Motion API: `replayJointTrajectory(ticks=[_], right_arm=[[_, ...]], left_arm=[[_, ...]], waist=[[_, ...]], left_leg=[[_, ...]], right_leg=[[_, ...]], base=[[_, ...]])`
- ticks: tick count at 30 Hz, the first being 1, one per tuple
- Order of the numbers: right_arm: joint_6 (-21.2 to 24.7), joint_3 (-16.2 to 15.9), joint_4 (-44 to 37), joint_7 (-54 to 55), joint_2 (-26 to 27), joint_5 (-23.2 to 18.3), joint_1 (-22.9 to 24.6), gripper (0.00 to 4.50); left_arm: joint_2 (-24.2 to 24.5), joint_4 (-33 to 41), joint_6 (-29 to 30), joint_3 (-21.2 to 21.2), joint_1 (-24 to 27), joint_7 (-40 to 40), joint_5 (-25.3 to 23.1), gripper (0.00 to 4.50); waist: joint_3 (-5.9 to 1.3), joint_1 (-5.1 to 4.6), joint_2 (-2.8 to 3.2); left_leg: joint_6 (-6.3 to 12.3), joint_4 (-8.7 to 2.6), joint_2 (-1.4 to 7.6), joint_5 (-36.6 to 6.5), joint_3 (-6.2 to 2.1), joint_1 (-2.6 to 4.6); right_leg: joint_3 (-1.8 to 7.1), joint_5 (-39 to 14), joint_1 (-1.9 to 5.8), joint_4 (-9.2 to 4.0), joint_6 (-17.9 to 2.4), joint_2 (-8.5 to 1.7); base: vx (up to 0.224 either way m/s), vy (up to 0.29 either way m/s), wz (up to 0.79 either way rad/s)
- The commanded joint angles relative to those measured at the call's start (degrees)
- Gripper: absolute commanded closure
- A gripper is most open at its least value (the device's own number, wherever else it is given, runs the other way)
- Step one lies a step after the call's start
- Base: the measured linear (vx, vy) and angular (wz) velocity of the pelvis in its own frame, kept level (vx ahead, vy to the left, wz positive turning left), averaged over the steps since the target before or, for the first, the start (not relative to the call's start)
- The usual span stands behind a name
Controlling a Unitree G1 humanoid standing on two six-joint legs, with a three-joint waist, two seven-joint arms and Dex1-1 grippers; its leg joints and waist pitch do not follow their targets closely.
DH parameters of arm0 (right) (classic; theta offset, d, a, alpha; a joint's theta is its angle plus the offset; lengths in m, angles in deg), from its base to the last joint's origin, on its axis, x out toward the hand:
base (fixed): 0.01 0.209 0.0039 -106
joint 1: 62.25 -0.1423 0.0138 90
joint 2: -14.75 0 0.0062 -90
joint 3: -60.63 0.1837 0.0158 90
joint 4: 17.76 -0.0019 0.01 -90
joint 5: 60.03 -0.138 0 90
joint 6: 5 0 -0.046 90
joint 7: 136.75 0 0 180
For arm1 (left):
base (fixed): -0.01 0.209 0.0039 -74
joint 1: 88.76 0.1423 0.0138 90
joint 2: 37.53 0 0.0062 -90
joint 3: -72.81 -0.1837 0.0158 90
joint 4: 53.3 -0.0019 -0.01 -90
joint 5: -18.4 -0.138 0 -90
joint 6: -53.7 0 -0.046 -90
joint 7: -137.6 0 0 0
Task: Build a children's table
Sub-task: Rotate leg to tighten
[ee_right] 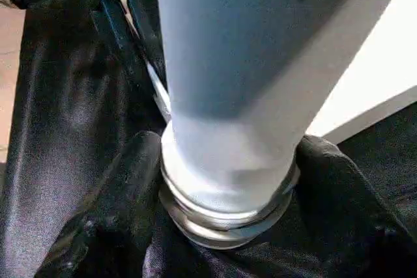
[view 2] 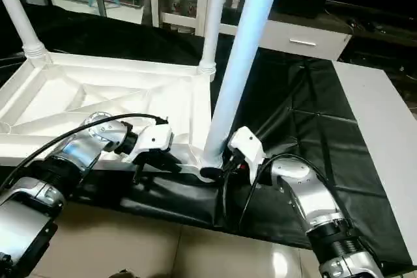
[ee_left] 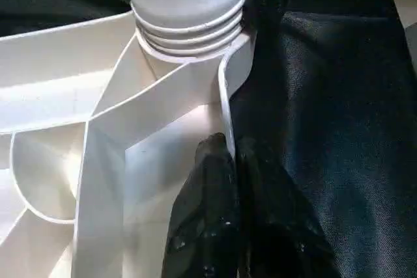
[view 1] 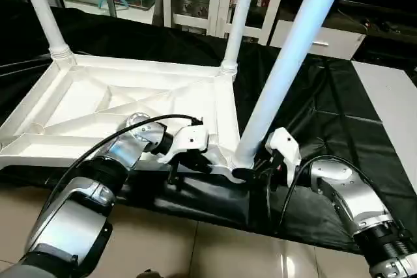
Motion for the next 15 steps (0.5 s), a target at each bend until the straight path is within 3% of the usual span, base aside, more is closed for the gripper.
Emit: replayJointTrajectory(ticks=[1,3,4,7,9,12,13,14,15], right_arm=[[0.4,3.8,0.9,2.2,1.9,-2.5,-0.5,1.80],[-0.3,6.3,3.3,9.8,5.4,-2.1,-0.7,1.81],[-0.5,7.1,4.0,12.7,6.6,-1.8,-0.7,1.81],[0.1,9.6,5.4,21.6,10.7,-1.6,-0.6,1.82],[-1.2,11.2,8.3,32.3,14.9,0.5,-1.1,1.83],[-2.3,11.8,11.3,39.9,18.3,2.1,-2.5,1.83],[-3.1,12.4,13.3,43.2,19.9,2.9,-3.7,1.83],[-3.6,12.7,14.6,45.1,20.8,3.5,-4.5,1.83],[-3.6,12.7,14.6,45.1,20.8,3.5,-4.5,1.83]], left_arm=[[-0.4,-0.5,0.2,-3.1,1.9,-2.2,-2.0,4.50],[-1.8,-2.3,0.2,-2.3,1.3,2.7,-2.6,4.50],[-2.4,-3.3,0.0,-2.0,0.9,5.6,-3.1,4.50],[-3.9,-5.5,2.2,-1.2,0.0,9.4,-3.4,4.50],[-6.5,-8.3,4.6,0.2,-1.6,17.8,-3.7,4.50],[-9.2,-10.0,7.2,1.5,-3.0,24.8,-3.7,4.50],[-10.4,-11.0,9.2,2.2,-3.7,29.3,-3.8,4.50],[-11.1,-11.7,10.4,2.6,-4.2,32.1,-3.9,4.50],[-11.1,-11.7,10.4,2.6,-4.2,32.1,-3.9,4.50]], waist=[[-3.76,-0.29,0.39],[-3.68,-0.70,0.07],[-3.65,-0.86,0.03],[-3.37,-1.29,0.24],[-3.25,-1.87,0.23],[-3.19,-2.63,0.41],[-3.18,-2.74,0.44],[-3.36,-2.96,0.50],[-3.42,-3.06,0.48]], left_leg=[[-0.02,-4.26,2.62,-17.7,-1.20,0.82],[-0.39,-4.33,2.50,-18.0,-1.21,0.55],[-0.64,-4.32,2.49,-18.7,-1.19,0.76],[-2.06,-4.52,2.36,-22.0,-1.58,1.06],[-2.71,-4.63,2.39,-24.6,-1.95,1.32],[-3.29,-4.56,2.26,-26.7,-2.15,1.37],[-2.93,-4.57,2.11,-27.3,-2.28,1.29],[-2.83,-4.50,2.19,-27.2,-2.26,1.36],[-2.46,-4.64,2.14,-26.6,-2.30,1.14]], right_leg=[[2.61,-14.9,2.21,-3.77,-12.0,-3.74],[2.53,-15.9,2.02,-3.81,-11.7,-3.66],[2.54,-17.3,1.83,-3.99,-11.5,-3.73],[2.38,-25.7,1.41,-4.91,-9.1,-3.91],[2.19,-30.1,1.10,-5.55,-7.3,-4.02],[2.04,-32.3,0.68,-5.82,-6.8,-3.97],[1.83,-33.7,0.94,-6.19,-5.9,-3.90],[1.94,-32.7,0.78,-6.08,-6.3,-4.05],[1.83,-31.3,1.11,-6.15,-6.3,-3.86]], base=[[0.000,0.000,0.00],[0.000,0.000,0.00],[0.000,0.000,0.00],[0.000,0.000,0.00],[0.000,0.000,0.00],[0.000,0.000,0.00],[0.000,0.000,0.00],[0.000,0.000,0.00],[0.000,0.000,0.00]])
